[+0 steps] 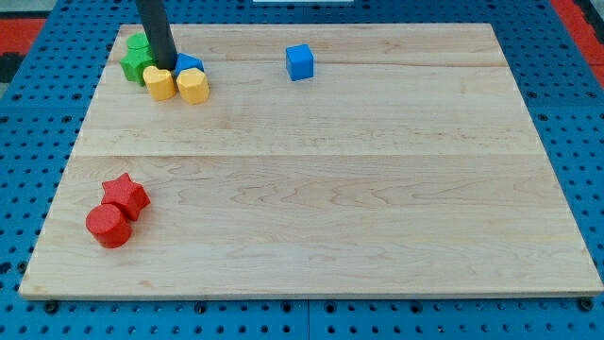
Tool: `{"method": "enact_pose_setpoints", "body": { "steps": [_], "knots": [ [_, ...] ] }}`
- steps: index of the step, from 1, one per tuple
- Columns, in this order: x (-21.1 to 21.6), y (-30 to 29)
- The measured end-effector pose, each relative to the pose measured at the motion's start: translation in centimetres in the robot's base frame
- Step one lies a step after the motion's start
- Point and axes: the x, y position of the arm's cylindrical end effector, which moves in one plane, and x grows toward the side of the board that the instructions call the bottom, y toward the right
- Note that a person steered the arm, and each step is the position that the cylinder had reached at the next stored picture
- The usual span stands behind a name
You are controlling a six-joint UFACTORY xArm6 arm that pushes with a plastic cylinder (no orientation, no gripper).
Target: Slide the hexagon to the heart
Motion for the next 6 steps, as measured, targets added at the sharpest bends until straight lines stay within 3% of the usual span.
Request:
{"method": "enact_pose_setpoints", "body": {
  "steps": [2, 4, 5, 6],
  "knots": [
    [0.6, 12.5],
    [-0.8, 10.0],
    [1.6, 16.2],
    [8.3, 14.7]
  ]
}}
